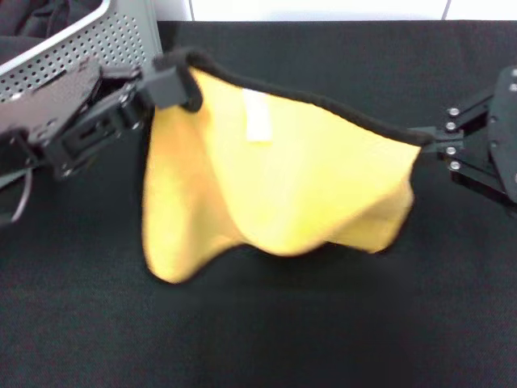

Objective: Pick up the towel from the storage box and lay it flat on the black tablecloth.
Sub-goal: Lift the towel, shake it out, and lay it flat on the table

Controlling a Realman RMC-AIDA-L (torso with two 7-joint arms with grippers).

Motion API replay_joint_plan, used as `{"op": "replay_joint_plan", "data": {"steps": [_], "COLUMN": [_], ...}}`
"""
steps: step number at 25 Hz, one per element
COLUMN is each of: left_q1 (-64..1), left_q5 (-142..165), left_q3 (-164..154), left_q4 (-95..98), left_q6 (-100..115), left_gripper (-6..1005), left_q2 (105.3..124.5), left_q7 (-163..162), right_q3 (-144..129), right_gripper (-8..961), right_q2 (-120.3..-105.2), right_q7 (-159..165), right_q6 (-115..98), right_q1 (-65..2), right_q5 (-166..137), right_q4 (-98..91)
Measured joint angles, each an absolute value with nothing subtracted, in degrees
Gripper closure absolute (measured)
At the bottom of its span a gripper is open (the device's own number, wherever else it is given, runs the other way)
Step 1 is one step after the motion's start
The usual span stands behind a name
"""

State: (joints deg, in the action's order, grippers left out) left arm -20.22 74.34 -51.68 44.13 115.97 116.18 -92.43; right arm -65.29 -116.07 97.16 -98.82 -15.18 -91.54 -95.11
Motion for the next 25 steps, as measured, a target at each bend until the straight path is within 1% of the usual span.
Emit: {"op": "replay_joint_plan", "data": {"steps": [6, 9, 10, 14, 21, 25], "left_q1": [-14.2, -12.4, -9.8, -6.6, -2.6, -0.5], "left_q5": [73.7, 72.2, 69.2, 66.3, 63.8, 61.8], "left_q3": [-53.1, -56.4, -61.8, -68.2, -72.4, -76.5], "left_q4": [51.1, 52.9, 54.8, 56.6, 56.3, 55.6], "left_q6": [116.6, 116.7, 116.7, 116.7, 116.8, 116.8], "left_gripper": [993, 993, 993, 993, 993, 992], "left_q2": [117.95, 117.82, 116.92, 116.03, 116.41, 116.1], "left_q7": [-94.1, -93.8, -92.6, -88.8, -87.7, -87.2], "right_q3": [-64.7, -64.4, -64.2, -61.9, -58.2, -56.9], "right_gripper": [922, 921, 920, 918, 914, 912], "right_q2": [-115.94, -115.93, -115.92, -115.94, -116.04, -116.1], "right_q7": [99.8, 101.0, 101.3, 101.7, 101.8, 101.8], "right_q6": [-101.3, -102.9, -103.8, -108.2, -115.1, -118.4], "right_q1": [-11.4, -9.8, -9.4, -7.4, -4.3, -1.7], "right_q5": [-88.6, -87.9, -87.6, -84.8, -80.3, -78.2], "right_q4": [-99.7, -101.6, -101.9, -102.2, -102.0, -101.6]}}
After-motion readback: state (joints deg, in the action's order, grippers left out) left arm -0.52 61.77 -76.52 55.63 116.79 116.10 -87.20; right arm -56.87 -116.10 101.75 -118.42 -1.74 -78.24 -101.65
